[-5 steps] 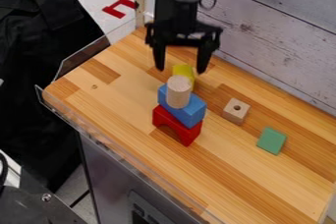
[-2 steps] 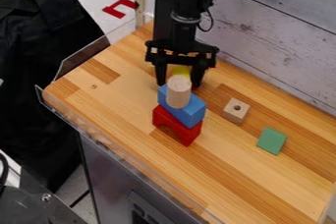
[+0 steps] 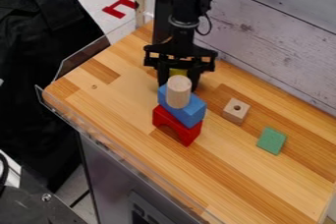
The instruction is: Move the yellow cube to the top of the cylinder
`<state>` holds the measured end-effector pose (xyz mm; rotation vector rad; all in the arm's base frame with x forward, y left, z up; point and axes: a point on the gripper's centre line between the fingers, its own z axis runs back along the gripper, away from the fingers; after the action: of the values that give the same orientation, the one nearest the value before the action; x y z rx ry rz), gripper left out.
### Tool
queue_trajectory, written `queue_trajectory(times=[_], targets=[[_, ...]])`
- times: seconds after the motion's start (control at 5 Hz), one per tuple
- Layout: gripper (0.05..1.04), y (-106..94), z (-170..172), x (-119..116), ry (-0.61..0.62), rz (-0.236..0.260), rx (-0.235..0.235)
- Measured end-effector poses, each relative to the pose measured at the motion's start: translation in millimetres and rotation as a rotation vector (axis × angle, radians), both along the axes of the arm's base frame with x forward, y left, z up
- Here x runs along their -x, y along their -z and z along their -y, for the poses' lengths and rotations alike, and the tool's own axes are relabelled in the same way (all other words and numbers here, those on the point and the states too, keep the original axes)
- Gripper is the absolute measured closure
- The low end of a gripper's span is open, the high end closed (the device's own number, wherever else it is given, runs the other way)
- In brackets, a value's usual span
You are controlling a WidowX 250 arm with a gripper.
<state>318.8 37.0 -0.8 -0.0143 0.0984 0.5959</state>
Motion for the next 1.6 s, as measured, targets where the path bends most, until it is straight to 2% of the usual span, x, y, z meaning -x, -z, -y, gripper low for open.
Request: queue_trajectory(times=[0.2,0.4,0.6,0.8,1.2,1.4,1.6], targets=[[0.504,-32.2,-3.9,-5.4,0.025,0.043,-0.007],[0.504,-81.9,-28.0,-8.8,0.017,0.126,0.021],[0.504,-110.5,-42.5,-5.1,0.015,0.157,0.04],[0.504,-127.5,-41.0,1.0,0.043,0.2,0.044],[0.504,-118.1,-10.6,34.6,0.161,0.127,0.074],[0.504,-112.7,0.7,46.0,0.193,0.089,0.096],[0.504,-113.2,8.5,47.5,0.226,0.074,0.101]])
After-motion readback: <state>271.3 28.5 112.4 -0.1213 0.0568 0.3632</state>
